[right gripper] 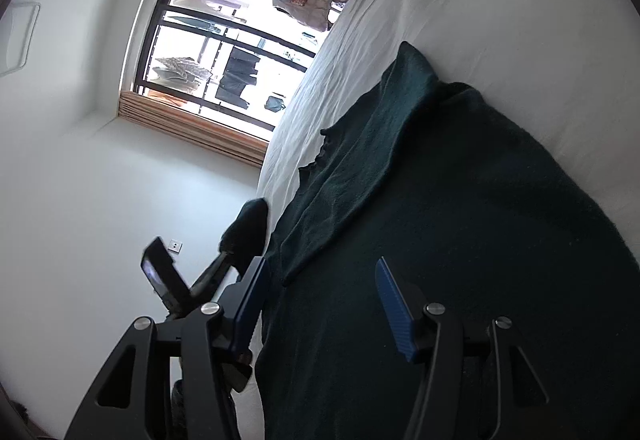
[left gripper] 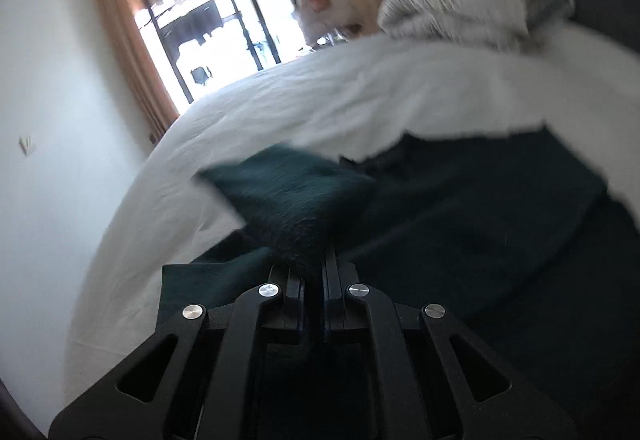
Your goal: Fold small clothes
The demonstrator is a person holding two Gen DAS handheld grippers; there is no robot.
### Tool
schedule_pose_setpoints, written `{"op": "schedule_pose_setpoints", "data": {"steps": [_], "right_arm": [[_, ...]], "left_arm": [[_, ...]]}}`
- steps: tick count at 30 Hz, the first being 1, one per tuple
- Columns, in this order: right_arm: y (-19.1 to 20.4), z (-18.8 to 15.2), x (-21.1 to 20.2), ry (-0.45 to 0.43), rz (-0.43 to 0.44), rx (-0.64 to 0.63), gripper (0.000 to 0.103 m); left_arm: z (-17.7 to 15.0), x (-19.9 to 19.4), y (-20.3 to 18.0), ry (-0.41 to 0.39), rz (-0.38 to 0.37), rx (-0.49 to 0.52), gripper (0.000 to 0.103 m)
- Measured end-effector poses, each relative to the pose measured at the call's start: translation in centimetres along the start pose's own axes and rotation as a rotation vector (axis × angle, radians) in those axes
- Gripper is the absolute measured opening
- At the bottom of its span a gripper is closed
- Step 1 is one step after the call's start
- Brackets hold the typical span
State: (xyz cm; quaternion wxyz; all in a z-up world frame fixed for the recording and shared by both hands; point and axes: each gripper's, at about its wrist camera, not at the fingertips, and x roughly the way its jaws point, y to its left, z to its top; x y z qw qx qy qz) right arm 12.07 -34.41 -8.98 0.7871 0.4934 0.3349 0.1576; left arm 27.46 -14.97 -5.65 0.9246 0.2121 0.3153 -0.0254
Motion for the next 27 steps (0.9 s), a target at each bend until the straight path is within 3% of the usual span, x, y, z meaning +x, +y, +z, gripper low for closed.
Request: {"op": "schedule_pose_setpoints", "data": {"steps": [1, 4, 7, 10, 13, 15, 16, 19, 24, 27], "right_arm": [[-0.2, 0.4, 0.1, 0.004, -0.008, -0.004, 0.059], [0.2, 2.0, 1.7, 0.034, -0.025, -0.036, 0.059], [2.5, 3.3, 5.0, 0.096, -0.047, -0.127, 0.06], [5.3, 3.9, 9.2, 0.193, -0.046, -0.201, 0.072], [6.3, 3.9, 13.2, 0.303, -0.068, -0.201, 0.072], [5.5, 3.5, 15.3, 0.369, -0.169, -0.141, 0.072], [4.5, 3.0, 15.7, 0.396, -0.171, -0.065, 0.072], [2.1, 1.0, 15.8, 0.433, -0.069, 0.109, 0.072], [1.0, -0.1, 16.2, 0.396, 0.023, 0.223, 0.071], [1.5, 0.1, 17.7, 0.401, 0.043, 0.214, 0.057]], "left_arm": [[-1.1, 1.0, -2.0, 0.032, 0.02, 0.067, 0.004], [-4.1, 3.2, -2.2, 0.064, 0.049, 0.145, 0.005], [-4.6, 2.7, -2.4, 0.035, 0.064, 0.147, 0.005], [-5.9, 3.3, -1.5, 0.01, 0.113, 0.181, 0.005], [-7.3, 3.9, -2.3, -0.005, 0.16, 0.216, 0.005], [-7.8, 3.1, -1.3, -0.014, 0.155, 0.195, 0.005], [-7.9, 3.1, -0.9, -0.018, 0.145, 0.172, 0.005], [-7.8, 4.0, 1.8, -0.011, 0.098, 0.076, 0.005], [-7.8, 3.3, 3.3, -0.02, 0.049, 0.018, 0.005], [-7.9, 3.2, 4.1, -0.02, 0.036, -0.003, 0.005]]}}
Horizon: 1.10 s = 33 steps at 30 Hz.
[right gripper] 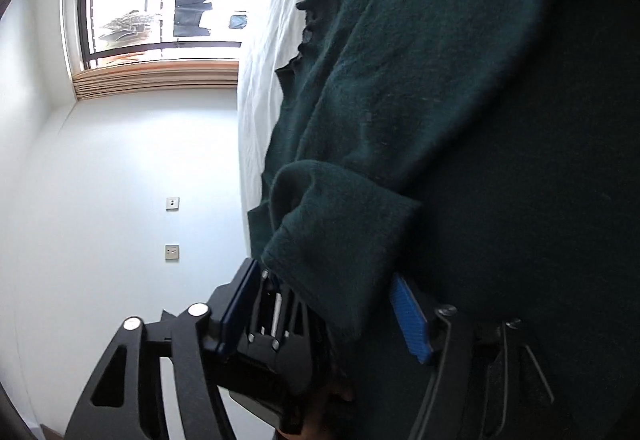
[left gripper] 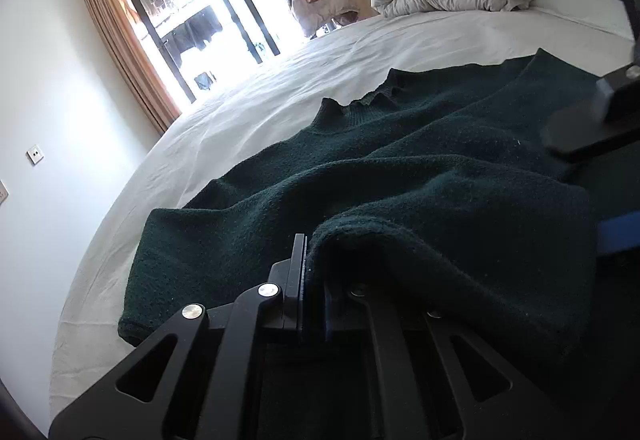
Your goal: Fold small clothes
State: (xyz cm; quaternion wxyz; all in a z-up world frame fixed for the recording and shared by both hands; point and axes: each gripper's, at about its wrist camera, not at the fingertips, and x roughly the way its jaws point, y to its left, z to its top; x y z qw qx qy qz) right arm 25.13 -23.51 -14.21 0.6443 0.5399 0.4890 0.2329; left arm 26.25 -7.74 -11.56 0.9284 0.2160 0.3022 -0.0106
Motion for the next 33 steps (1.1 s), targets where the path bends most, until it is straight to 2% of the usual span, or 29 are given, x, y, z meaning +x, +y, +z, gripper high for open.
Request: {"op": "schedule_pose_setpoints", "data": {"steps": [2, 4, 7, 9, 12, 13, 14, 17, 19, 21, 24, 26, 29, 33], "right_arm": [[-0.1, 0.4, 0.9, 0.011, -0.014, 0.004, 0.036], [0.1, 0.4, 1.4, 0.012, -0.05, -0.022, 0.018], [2.4, 0.2, 0.8, -0.008, -0.136, -0.151, 0.011], [4.5, 0.7, -0.3, -0.039, -0.192, -0.253, 0.01], [7.7, 2.1, -2.5, -0.087, -0.296, -0.419, 0.009], [8.8, 2.9, -2.8, -0.093, -0.359, -0.481, 0.009], [9.4, 3.5, -3.0, -0.09, -0.414, -0.532, 0.009], [9.6, 5.2, -3.7, -0.078, -0.499, -0.6, 0.009], [9.0, 7.1, -4.1, -0.086, -0.556, -0.599, 0.009], [7.6, 9.0, -4.1, -0.072, -0.574, -0.553, 0.009], [5.9, 10.0, -3.7, -0.051, -0.596, -0.517, 0.009], [5.4, 9.7, -3.4, -0.042, -0.608, -0.528, 0.009], [4.5, 10.1, -3.1, -0.043, -0.595, -0.506, 0.009], [4.4, 10.2, -3.6, -0.04, -0.578, -0.49, 0.01]], "left_arm": [[-0.1, -0.1, 0.6, 0.001, -0.005, -0.015, 0.005], [-0.2, -0.3, 1.1, 0.0, -0.012, -0.029, 0.005], [0.0, -0.3, 1.6, 0.002, -0.03, -0.035, 0.005], [0.2, -0.9, 2.3, -0.001, -0.072, -0.049, 0.006], [0.2, -2.2, 4.3, -0.01, -0.191, -0.156, 0.01], [0.0, -2.8, 4.9, -0.009, -0.228, -0.189, 0.012], [-0.4, -3.6, 5.4, -0.007, -0.252, -0.215, 0.013], [-1.5, -4.6, 6.0, 0.008, -0.32, -0.239, 0.015], [-2.4, -5.1, 6.4, 0.022, -0.306, -0.252, 0.015], [-3.0, -4.8, 6.5, 0.062, -0.305, -0.253, 0.015], [-3.6, -4.5, 6.9, 0.105, -0.303, -0.277, 0.015], [-3.8, -5.0, 7.3, 0.094, -0.307, -0.286, 0.015], [-4.0, -6.6, 9.0, 0.021, -0.296, -0.33, 0.015], [-3.3, -7.2, 14.6, -0.047, -0.235, -0.465, 0.015]]}}
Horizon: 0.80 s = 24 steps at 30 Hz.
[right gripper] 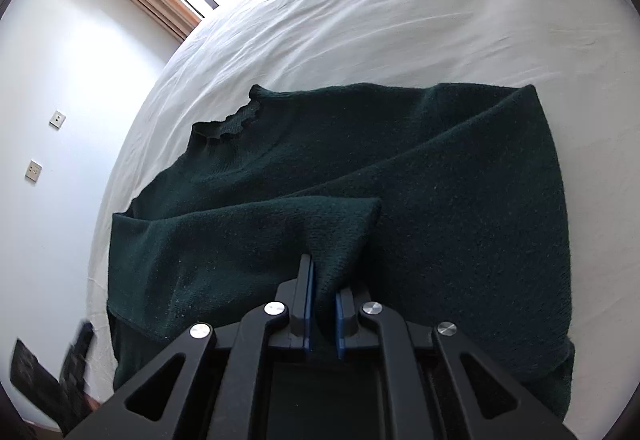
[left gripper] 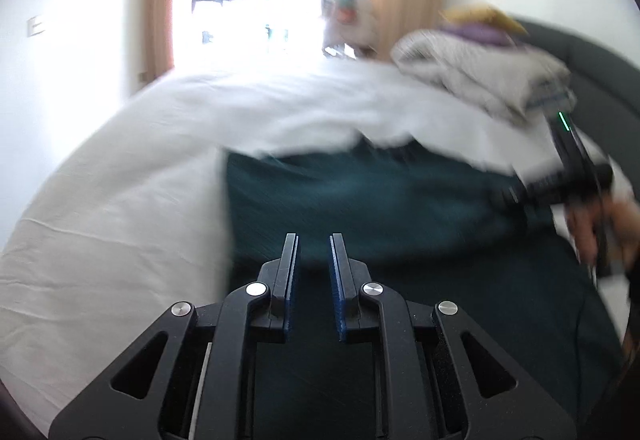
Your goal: Fold small clothes
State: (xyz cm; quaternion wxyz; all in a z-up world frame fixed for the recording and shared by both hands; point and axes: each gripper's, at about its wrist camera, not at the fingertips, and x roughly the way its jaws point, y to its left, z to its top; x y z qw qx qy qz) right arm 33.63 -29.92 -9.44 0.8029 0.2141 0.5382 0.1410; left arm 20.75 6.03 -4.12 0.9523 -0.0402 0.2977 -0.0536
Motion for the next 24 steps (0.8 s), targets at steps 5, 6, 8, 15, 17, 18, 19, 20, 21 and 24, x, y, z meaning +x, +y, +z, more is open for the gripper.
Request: {"op": "schedule_pose_setpoints", "data": {"steps": [5, 6, 8, 15, 17, 18, 19, 20, 21, 24], "right_arm": [[0.5, -0.2, 0.0, 0.0, -0.009, -0.006, 0.011], [0.5, -0.3, -0.1, -0.001, -0.01, -0.005, 0.011], [0.5, -0.1, 0.1, 0.0, -0.008, -0.002, 0.011], [0.0, 0.0, 0.3, 0.001, -0.005, 0.009, 0.011], [-0.2, 0.0, 0.3, -0.008, -0.004, 0.02, 0.011], [-0.2, 0.1, 0.3, -0.014, -0.007, 0.024, 0.011], [-0.1, 0.2, 0.4, -0.017, -0.011, 0.023, 0.011], [0.0, 0.3, 0.4, -0.02, -0.021, 0.017, 0.011], [0.3, 0.3, 0.4, -0.021, -0.033, 0.007, 0.011], [0.7, 0.3, 0.4, -0.024, -0.069, -0.015, 0.011]], "left_arm": [[5.0, 2.9, 1.5, 0.027, 0.039, 0.015, 0.015], [5.8, 3.9, 0.9, 0.029, 0.065, 0.046, 0.015], [6.9, 5.5, 0.4, 0.048, 0.104, 0.075, 0.015], [2.1, 13.1, -0.2, 0.297, 0.185, 0.171, 0.014], [1.7, 12.6, 0.0, 0.277, 0.187, 0.167, 0.014], [1.7, 12.4, 0.1, 0.284, 0.186, 0.162, 0.014], [1.6, 12.3, 0.2, 0.287, 0.187, 0.161, 0.014], [1.5, 12.4, 0.1, 0.287, 0.189, 0.167, 0.014], [1.4, 12.3, 0.1, 0.286, 0.19, 0.171, 0.014], [1.2, 12.1, 0.2, 0.279, 0.189, 0.16, 0.014]]}}
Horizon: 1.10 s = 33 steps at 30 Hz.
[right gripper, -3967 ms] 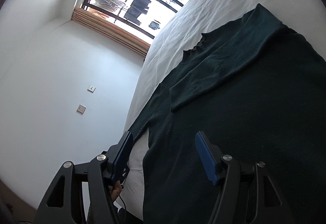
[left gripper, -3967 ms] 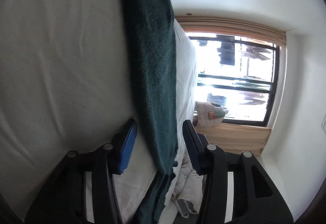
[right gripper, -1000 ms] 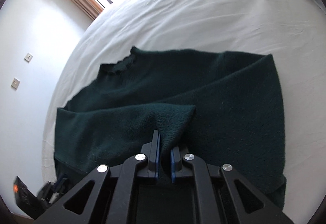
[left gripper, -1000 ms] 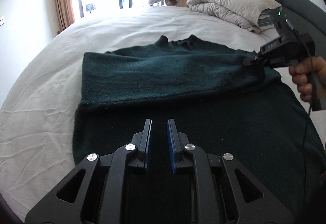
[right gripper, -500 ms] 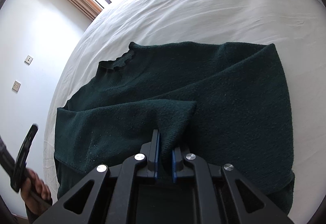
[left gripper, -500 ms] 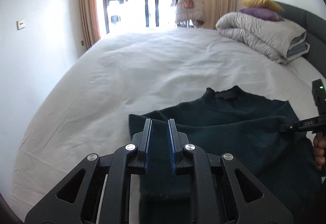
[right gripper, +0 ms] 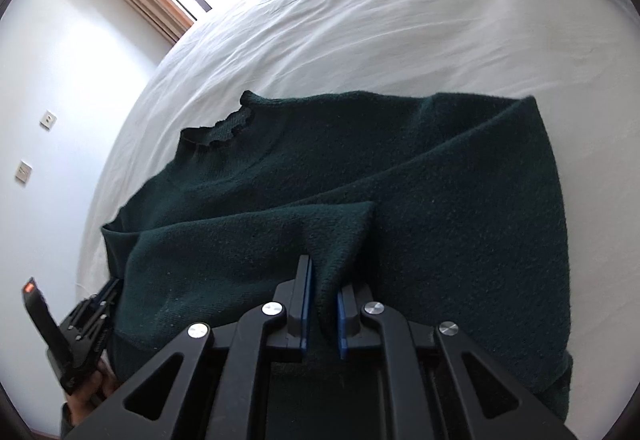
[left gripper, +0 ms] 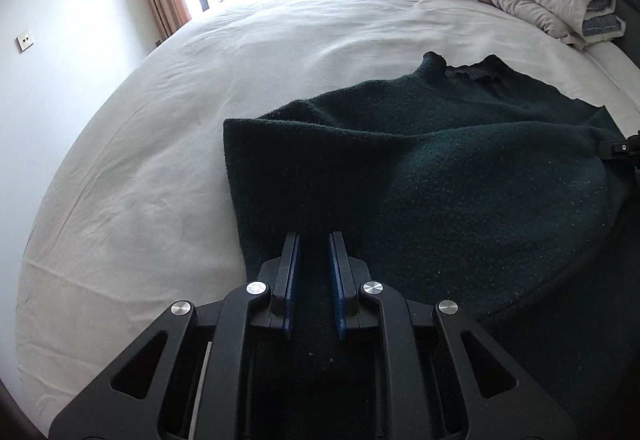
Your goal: Fold small clothes
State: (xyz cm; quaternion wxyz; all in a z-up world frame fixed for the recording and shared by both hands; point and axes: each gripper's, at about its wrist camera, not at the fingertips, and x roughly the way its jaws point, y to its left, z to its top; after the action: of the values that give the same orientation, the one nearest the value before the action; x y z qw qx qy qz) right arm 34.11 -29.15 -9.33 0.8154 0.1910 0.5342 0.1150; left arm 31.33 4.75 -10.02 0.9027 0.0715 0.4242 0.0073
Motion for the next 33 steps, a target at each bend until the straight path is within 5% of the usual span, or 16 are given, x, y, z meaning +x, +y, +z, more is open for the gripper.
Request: {"op": "schedule_pose_setpoints", "data": {"steps": [10, 15, 19, 21, 25, 28, 30, 31, 33], "right_arm": [[-1.9, -0.4, 0.2, -0.056, -0.013, 0.08, 0.012], [-1.8, -0.7, -3.5, -0.234, -0.129, 0.154, 0.029], [2.6, -1.4, -4.3, -0.255, 0.036, 0.025, 0.029], [5.4, -1.9, -2.2, -0.161, 0.154, -0.06, 0.029], [5.0, -2.8, 3.7, 0.03, 0.21, 0.006, 0.027], [3.6, -3.3, 4.2, -0.024, 0.294, 0.053, 0.022], [2.9, -3.5, 4.5, -0.049, 0.312, 0.051, 0.015], [2.5, -3.5, 4.6, -0.056, 0.309, 0.053, 0.003], [1.6, -3.5, 5.1, -0.062, 0.362, 0.092, 0.0]], "left_arm": [[-1.5, -0.8, -0.9, -0.008, 0.028, 0.014, 0.014], [-1.6, -0.7, -0.6, -0.011, 0.008, -0.001, 0.014], [-1.7, -0.7, -0.7, -0.017, 0.022, 0.002, 0.014], [-1.8, -0.8, -0.7, -0.021, 0.023, 0.002, 0.014], [-1.6, -1.3, 1.2, -0.014, -0.046, -0.081, 0.014], [-0.4, -3.4, 3.2, -0.04, -0.111, -0.178, 0.015], [1.2, -4.5, 3.4, -0.09, -0.089, -0.154, 0.015], [2.2, -4.2, 3.3, -0.09, -0.107, -0.137, 0.015], [3.7, -2.4, 3.1, -0.056, -0.093, -0.112, 0.015]]}}
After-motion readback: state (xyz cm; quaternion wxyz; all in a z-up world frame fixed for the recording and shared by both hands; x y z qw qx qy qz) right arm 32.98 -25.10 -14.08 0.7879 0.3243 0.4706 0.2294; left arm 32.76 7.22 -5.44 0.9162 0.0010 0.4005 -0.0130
